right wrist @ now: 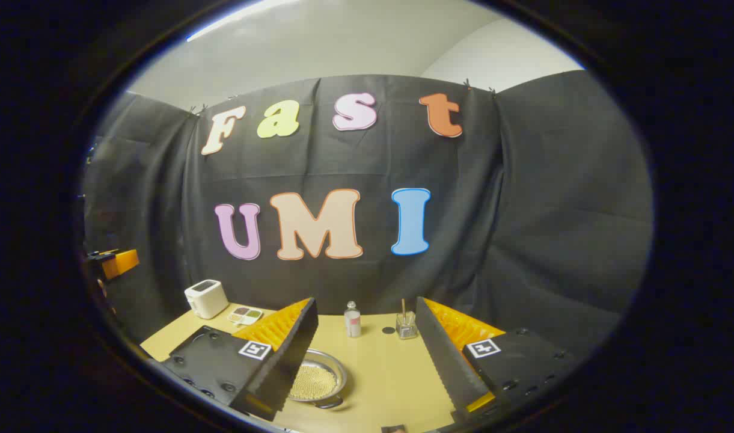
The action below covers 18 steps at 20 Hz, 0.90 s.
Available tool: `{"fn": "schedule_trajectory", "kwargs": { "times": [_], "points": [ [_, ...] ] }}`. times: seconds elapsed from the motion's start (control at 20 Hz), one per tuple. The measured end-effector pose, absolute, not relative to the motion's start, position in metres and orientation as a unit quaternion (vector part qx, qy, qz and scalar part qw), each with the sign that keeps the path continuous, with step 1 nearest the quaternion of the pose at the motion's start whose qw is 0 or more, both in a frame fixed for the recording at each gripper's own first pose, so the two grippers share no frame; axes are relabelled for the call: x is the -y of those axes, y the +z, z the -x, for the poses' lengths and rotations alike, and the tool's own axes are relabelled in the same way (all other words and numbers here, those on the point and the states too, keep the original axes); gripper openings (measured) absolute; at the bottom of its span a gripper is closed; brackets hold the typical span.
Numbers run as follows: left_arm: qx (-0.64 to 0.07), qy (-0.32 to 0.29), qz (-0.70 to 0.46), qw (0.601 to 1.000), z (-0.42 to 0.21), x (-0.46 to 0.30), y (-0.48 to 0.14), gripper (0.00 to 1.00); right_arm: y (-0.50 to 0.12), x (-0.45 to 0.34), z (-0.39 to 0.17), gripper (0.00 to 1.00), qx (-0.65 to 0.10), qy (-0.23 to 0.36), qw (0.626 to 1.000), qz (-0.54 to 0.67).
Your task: First push the handle of the pot to place it horizontally, then grasp the pot with both hands and set it on the induction cooktop.
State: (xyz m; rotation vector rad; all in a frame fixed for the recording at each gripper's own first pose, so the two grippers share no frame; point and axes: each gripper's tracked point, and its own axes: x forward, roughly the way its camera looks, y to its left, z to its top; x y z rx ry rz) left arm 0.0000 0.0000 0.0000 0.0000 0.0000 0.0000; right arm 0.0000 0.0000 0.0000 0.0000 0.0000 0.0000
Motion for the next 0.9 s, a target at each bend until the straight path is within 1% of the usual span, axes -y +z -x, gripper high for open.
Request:
{"fn": "schedule_trajectory", "kwargs": {
  "times": [0.05,0.1,0.15,0.2,0.25,0.3,0.35,0.4,0.45,0.5,0.55,0.9],
  "points": [
    [0.001,-0.004,0.0,1.0,0.001,0.002,0.0,0.92,0.0,0.0,-0.001,1.0,0.001,0.0,1.0,-0.001],
    [0.0,-0.006,-0.001,1.0,0.002,0.002,-0.002,0.92,0.0,0.0,-0.001,1.0,0.001,0.0,1.0,-0.002],
    [0.0,-0.007,-0.004,1.0,0.004,0.001,-0.002,0.95,0.0,0.001,0.0,1.0,0.001,-0.002,1.0,-0.004],
    [-0.001,-0.008,-0.007,1.0,0.005,0.0,-0.004,0.95,0.0,0.001,0.002,1.0,0.0,-0.003,1.0,-0.006],
    [0.0,-0.01,-0.008,1.0,0.006,0.0,-0.003,0.92,-0.001,0.001,0.002,1.0,0.0,-0.005,1.0,-0.007],
    [0.0,-0.012,-0.009,1.0,0.008,0.0,-0.003,0.95,-0.002,0.001,0.004,1.0,-0.001,-0.006,1.0,-0.009],
    [0.0,-0.014,-0.01,1.0,0.01,-0.001,-0.003,0.92,-0.002,0.001,0.007,0.98,-0.002,-0.008,1.0,-0.009],
    [0.001,-0.015,-0.011,1.0,0.01,-0.002,-0.002,0.95,-0.003,0.001,0.009,0.98,-0.002,-0.01,1.0,-0.009],
    [0.002,-0.017,-0.013,1.0,0.012,-0.004,-0.001,0.92,-0.004,0.0,0.011,1.0,-0.003,-0.012,1.0,-0.008],
    [0.004,-0.017,-0.015,1.0,0.013,-0.006,-0.001,0.95,-0.004,0.0,0.013,0.98,-0.003,-0.014,1.0,-0.008],
    [0.005,-0.017,-0.018,1.0,0.014,-0.008,0.0,0.92,-0.004,-0.001,0.016,0.98,-0.002,-0.015,1.0,-0.007],
    [0.004,-0.028,-0.028,0.999,0.022,-0.021,-0.004,0.92,-0.014,-0.014,0.035,0.98,-0.014,-0.027,1.0,-0.005]
  ]
}}
